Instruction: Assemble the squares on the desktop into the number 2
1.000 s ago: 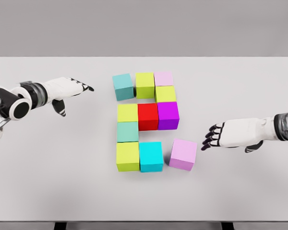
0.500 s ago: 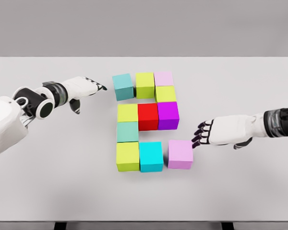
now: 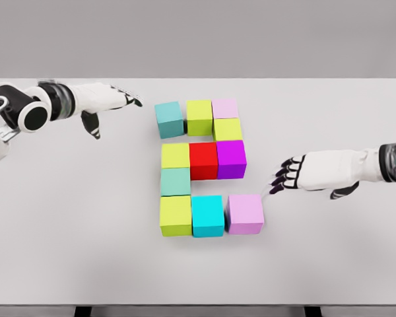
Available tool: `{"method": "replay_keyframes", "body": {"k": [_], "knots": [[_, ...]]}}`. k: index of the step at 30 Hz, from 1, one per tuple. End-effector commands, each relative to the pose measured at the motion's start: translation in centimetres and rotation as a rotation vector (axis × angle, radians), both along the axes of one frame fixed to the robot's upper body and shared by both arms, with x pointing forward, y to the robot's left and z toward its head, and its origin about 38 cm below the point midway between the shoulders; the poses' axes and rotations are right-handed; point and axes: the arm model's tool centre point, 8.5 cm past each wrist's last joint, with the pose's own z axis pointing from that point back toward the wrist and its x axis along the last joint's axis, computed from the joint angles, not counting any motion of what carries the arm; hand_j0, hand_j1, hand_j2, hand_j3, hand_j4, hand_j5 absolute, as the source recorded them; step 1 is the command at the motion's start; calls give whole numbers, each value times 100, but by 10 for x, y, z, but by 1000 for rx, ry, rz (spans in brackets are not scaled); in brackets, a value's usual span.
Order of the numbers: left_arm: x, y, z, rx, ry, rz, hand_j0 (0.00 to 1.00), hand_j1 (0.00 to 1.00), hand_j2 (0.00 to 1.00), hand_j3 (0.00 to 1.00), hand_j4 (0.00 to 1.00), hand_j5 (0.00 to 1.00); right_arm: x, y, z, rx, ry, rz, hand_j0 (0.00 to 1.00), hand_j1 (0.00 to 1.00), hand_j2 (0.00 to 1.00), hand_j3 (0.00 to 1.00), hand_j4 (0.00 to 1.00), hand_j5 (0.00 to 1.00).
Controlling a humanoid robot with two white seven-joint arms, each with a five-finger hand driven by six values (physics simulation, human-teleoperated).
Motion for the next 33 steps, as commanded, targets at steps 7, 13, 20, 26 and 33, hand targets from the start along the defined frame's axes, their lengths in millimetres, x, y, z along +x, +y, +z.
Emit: {"method": "replay_keyframes", "body": {"k": [7, 13, 20, 26, 33], "knots": [[-12, 5, -37, 24, 128, 3, 100, 100, 100, 100, 100, 100, -20, -11, -11, -32, 70, 2, 100, 100, 100, 100, 100, 100], [-4, -9, -39, 24, 127, -6, 100, 100, 100, 100, 100, 100, -20, 2, -17, -16, 82, 31, 100, 100, 100, 100, 100, 100], [5, -16, -41, 23, 124, 3, 100, 100, 100, 100, 100, 100, -19, 12, -16, 15, 87, 47, 100, 100, 100, 100, 100, 100], [10, -18, -38, 28, 114, 9, 100, 100, 100, 100, 100, 100, -17, 19, -15, 28, 83, 60, 100, 100, 100, 100, 100, 100], [13, -22, -40, 28, 115, 13, 100, 100, 100, 100, 100, 100, -17, 26, -16, 40, 86, 74, 100, 100, 100, 100, 100, 100]]}}
